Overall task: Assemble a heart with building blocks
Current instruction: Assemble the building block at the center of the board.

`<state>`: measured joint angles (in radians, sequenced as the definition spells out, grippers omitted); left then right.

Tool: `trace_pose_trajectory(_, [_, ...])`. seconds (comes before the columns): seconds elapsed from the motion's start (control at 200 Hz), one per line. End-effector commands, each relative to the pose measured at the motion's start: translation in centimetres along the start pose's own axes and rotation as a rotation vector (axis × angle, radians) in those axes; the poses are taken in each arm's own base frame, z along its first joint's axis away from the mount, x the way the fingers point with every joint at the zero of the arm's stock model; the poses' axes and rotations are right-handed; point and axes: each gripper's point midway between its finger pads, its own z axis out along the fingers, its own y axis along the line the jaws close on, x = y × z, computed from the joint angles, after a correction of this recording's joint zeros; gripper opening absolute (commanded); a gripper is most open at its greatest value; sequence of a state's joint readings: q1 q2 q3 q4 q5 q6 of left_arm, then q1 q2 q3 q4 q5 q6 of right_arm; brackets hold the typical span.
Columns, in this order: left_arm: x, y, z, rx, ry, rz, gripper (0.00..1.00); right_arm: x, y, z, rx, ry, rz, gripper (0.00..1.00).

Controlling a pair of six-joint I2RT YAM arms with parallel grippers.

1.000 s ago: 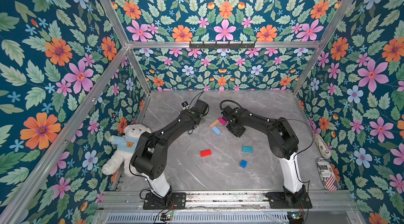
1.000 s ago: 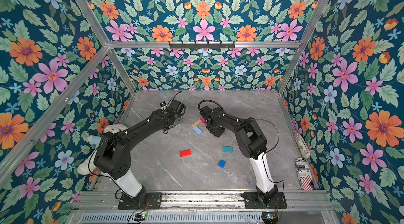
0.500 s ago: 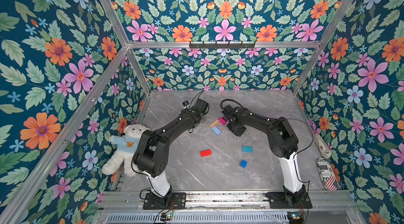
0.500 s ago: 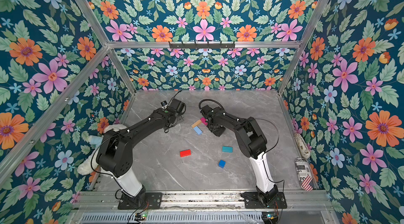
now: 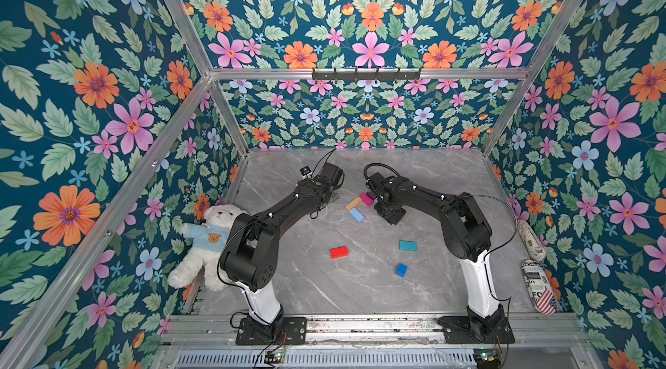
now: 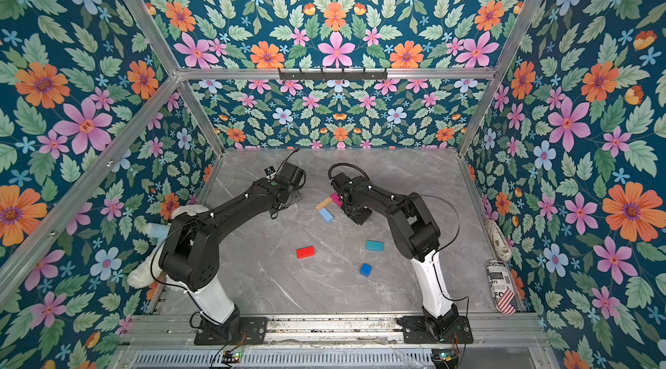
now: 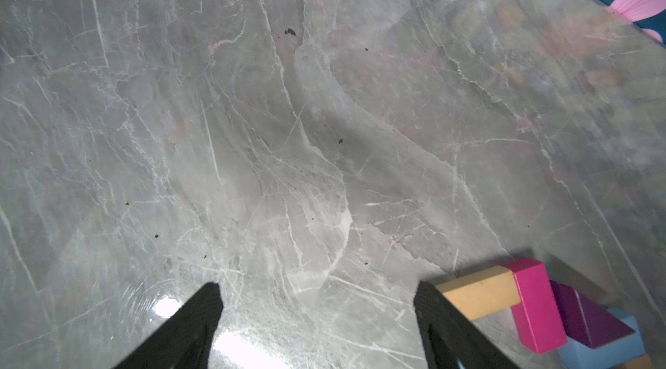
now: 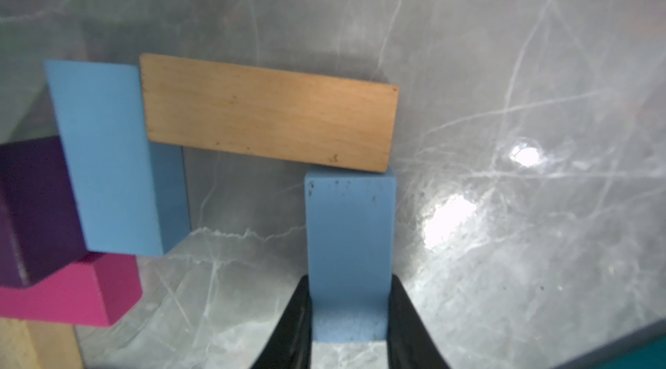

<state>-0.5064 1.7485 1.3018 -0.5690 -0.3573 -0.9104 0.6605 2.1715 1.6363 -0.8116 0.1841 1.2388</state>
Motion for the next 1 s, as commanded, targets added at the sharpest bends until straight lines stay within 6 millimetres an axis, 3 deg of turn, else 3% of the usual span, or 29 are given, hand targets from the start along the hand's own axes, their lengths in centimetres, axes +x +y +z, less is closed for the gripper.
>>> trace_pose_trajectory(0.0, [-0.1,0.0,0.0,0.001,-0.003,0.007,0.88,0.8,-1.5,1.1,0.063,0.034,0.010,0.34])
trace_pose_trajectory(0.245, [-0.3,0.0,0.0,0.006,-0.005,0.006,0.88,0.9,-1.8,1.2,0.073,0.037,0.017,0.63])
trace_pose_trajectory(0.48, [-0.4,0.2,-0.1,0.008,-0.007,0.007,0.88,1.0,-1.5,0.9,0.046,0.042,0.003,0.66])
trace_pose_trajectory(0.535, [-0.5,0.2,-0.3,0.010,-0.010,0.008,0.88,1.0,-1.8,0.4,0.045,0.046,0.012,0.72])
trace_pose_trajectory(0.71, [-0.6,0.4,-0.6,0.013,-0.016,-0.001,0.88,0.7,-1.4,-2.0,-0.003,-0.005,-0.022,0.99])
trace_pose_trajectory(0.835, [-0.8,0.4,-1.2,0.022,-0.017,-0.019,0.88,-0.1,-1.4,-4.2,-0.039,-0.052,-0.067,0.99])
trace_pose_trajectory(0.995, [-1.0,1.2,-2.7,0.027,-0.024,-0.054,0.88,-1.6,-2.8,-8.8,-0.133,-0.121,-0.127,0.99])
